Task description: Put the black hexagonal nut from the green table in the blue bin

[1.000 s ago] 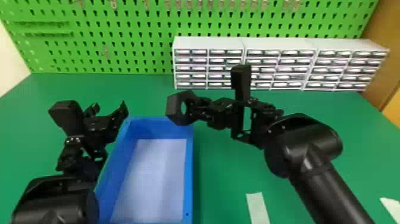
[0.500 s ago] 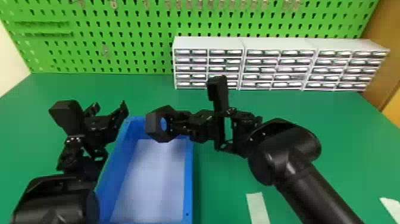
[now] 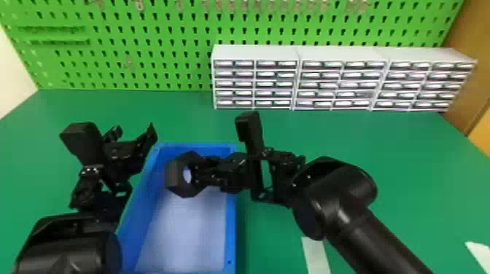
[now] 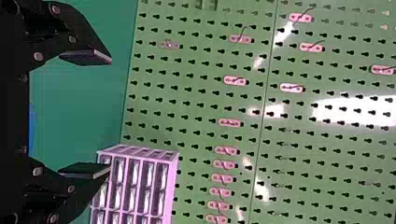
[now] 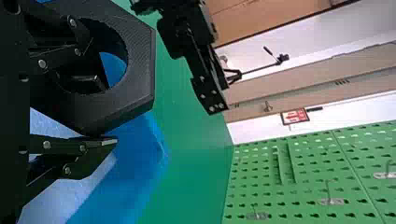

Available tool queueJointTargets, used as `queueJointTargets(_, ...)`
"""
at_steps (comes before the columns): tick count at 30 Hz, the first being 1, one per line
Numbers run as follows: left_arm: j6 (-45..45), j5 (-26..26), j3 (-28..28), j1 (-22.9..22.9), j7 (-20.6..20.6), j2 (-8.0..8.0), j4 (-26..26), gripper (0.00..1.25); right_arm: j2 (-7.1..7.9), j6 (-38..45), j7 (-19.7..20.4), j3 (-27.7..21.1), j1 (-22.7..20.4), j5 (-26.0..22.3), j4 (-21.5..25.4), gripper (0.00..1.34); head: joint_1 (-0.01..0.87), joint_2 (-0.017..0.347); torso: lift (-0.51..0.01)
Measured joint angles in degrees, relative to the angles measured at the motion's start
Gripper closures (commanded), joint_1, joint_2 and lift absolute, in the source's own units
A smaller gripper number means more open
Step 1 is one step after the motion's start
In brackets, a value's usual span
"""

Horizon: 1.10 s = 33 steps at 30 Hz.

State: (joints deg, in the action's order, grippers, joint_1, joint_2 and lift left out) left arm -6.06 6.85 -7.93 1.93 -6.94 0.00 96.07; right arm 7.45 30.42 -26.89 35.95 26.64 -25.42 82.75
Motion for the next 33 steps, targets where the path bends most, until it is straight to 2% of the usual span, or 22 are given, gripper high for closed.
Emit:
queueJointTargets(11, 0.00, 0.00, -0.09, 0.08, 0.02, 0.00, 0.00, 0.44, 0.10, -0.27, 0.00, 2.87, 0.00, -1.53, -2.28, 0.87, 0.686, 0.051, -0.097)
queueJointTargets(12, 0.00, 0.00, -0.11, 0.09, 0.02, 0.00, 0.00, 0.44, 0.09, -0.27, 0.00, 2.90, 0.00, -1.54, -2.30, 0.85, 0.686, 0.051, -0.097)
queueJointTargets(16, 0.00, 0.00, -0.10, 0.09, 0.02, 0.00, 0.00, 0.44, 0.05, -0.29, 0.00, 2.85, 0.00, -1.41, -2.34, 0.62, 0.686, 0.051, -0.097)
queueJointTargets(19, 0.00, 0.00, -0.09, 0.09, 0.05, 0.00, 0.00, 0.44, 0.07, -0.29, 0.00, 2.81, -0.03, -1.26, -2.39, 0.49, 0.686, 0.051, -0.097)
queueJointTargets(27, 0.00, 0.00, -0.13, 0.09, 0.02, 0.00, 0.00, 0.44, -0.11, -0.31, 0.00, 1.87, -0.48, -1.12, -2.39, 0.36, 0.686, 0.051, -0.097)
queueJointTargets(33, 0.00, 0.07, -0.13, -0.05, 0.05, 0.00, 0.00, 0.44, -0.25, -0.58, -0.01, -1.12, -0.79, 0.46, -1.87, 0.35, 0.686, 0.051, -0.097)
